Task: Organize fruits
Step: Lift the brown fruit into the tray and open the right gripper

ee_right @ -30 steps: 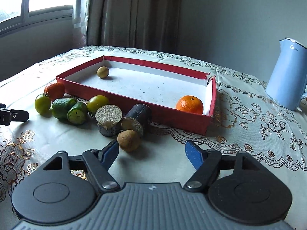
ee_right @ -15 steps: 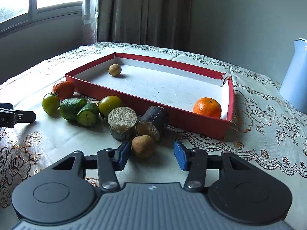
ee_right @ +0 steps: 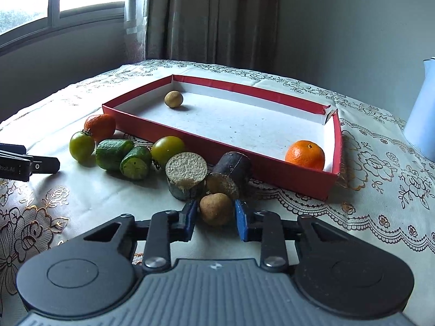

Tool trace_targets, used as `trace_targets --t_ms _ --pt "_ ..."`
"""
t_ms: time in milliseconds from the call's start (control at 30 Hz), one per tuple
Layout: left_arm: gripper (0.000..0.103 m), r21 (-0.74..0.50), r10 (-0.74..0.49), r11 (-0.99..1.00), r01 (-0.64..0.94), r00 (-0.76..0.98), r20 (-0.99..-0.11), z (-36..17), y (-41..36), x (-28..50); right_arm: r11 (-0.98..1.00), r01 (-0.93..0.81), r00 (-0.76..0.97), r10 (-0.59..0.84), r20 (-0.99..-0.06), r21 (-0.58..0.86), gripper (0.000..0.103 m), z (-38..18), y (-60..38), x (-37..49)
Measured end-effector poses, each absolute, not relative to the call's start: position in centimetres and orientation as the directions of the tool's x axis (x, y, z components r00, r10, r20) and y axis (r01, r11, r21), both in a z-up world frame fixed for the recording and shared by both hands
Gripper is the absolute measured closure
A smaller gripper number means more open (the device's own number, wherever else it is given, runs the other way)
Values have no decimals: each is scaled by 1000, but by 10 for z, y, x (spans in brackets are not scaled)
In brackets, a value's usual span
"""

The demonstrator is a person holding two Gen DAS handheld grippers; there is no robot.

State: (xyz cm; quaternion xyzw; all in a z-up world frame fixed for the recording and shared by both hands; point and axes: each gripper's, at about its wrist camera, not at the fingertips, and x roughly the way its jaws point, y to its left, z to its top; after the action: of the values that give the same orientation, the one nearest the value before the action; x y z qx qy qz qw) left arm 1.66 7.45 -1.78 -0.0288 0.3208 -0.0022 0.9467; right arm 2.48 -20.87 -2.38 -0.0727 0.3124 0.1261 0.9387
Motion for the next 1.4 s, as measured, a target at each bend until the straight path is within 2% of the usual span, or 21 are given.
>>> trace_targets --t_ms 367,700,1400 --pt "0 -56 -22 998 -15 794 -607 -18 74 17 961 -271 800 192 -569 -57 78 -17 -209 13" --pt "0 -55 -22 998 -15 794 -608 -18 74 17 970 -236 857 178 -483 -63 78 20 -210 24" --pt "0 -53 -21 999 -14 793 -608 -18 74 17 993 -114 825 99 -556 8 78 1 -215 126"
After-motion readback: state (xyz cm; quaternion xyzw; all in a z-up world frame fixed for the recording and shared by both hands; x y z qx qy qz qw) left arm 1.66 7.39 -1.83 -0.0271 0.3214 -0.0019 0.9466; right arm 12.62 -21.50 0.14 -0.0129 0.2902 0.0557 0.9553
